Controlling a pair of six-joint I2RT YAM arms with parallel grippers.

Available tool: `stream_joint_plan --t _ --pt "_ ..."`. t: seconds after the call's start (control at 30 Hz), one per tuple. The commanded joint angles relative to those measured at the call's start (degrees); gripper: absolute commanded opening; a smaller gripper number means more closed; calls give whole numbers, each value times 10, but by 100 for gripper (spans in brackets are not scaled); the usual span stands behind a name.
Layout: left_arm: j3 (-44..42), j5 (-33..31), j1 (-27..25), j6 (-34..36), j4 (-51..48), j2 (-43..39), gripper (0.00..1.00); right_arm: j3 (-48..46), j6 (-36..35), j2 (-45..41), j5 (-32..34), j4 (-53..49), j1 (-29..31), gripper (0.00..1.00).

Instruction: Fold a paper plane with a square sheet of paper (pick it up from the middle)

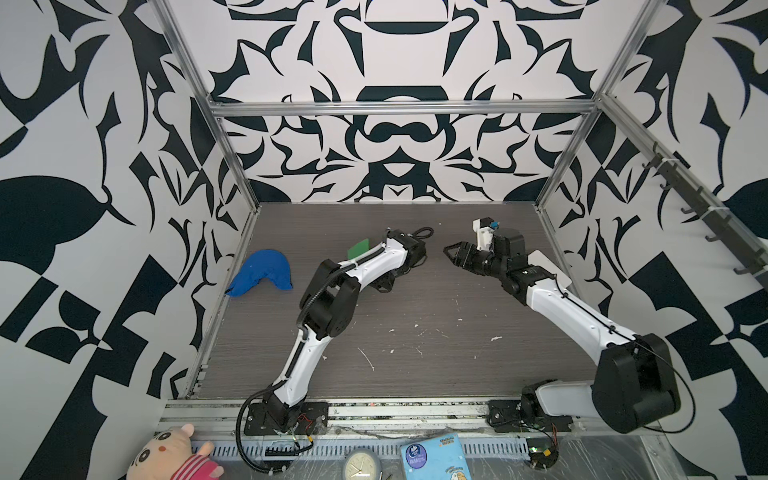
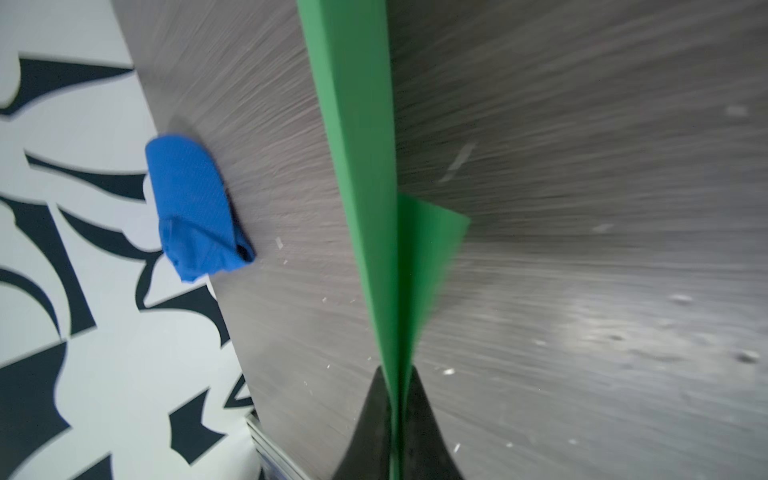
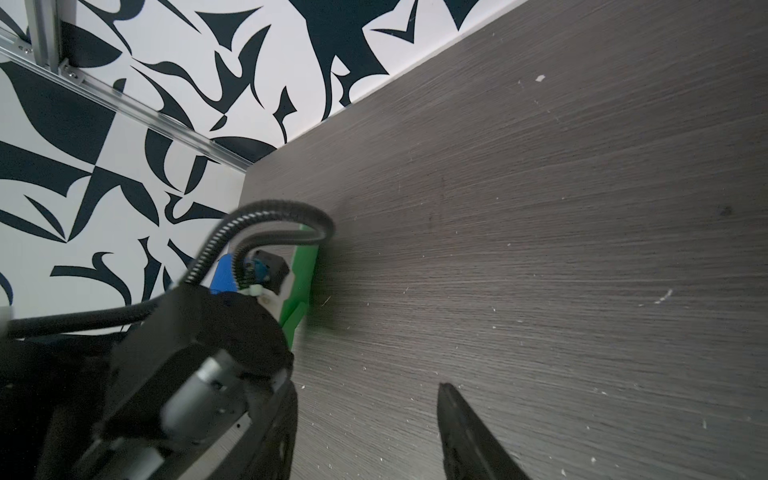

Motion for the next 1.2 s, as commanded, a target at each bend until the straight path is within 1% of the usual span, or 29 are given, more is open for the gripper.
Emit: stream_joint_plan --t 0.0,0.13,0.23,0.33,0.4,0.5,0.57,0.6,0.67,0.8,0.87,0.9,0.93,1.0,1.03,1.17 --pt "35 12 -13 12 -46 20 17 -4 -4 -23 6 11 -7 57" --pt "38 77 -14 23 -5 5 31 -11 1 -26 8 8 -12 57" --pt "17 118 -13 33 33 -30 42 -15 5 -19 9 8 -11 57" --pt "-12 172 -8 41 72 -76 51 -14 4 -5 6 6 -12 56" --pt "-41 215 0 44 107 -112 58 -9 2 7 2 1 -12 55" --pt "-100 296 21 43 177 -181 71 2 4 34 -8 -1 -8 53" --pt "-159 342 49 30 236 -243 76 14 5 57 -12 -3 6 50" --pt "-188 361 64 20 262 -266 77 20 4 69 -11 -2 17 49" --pt "-253 397 112 -10 324 -322 78 38 2 97 -8 -3 47 47" --pt "-387 472 209 -43 432 -405 81 78 6 156 -4 14 111 46" --pt "-450 532 263 -69 492 -435 82 109 11 199 -6 19 143 45" --pt "-478 572 287 -81 525 -443 82 127 12 221 -10 22 158 44" --pt "-499 595 305 -98 551 -448 82 143 12 239 -13 24 170 43" --pt "-536 651 328 -124 607 -450 80 180 12 277 -11 23 192 41" --pt "-548 663 332 -133 626 -448 79 196 12 293 -10 22 198 40" --pt "-575 674 333 -152 659 -433 73 256 12 359 -11 16 215 37"
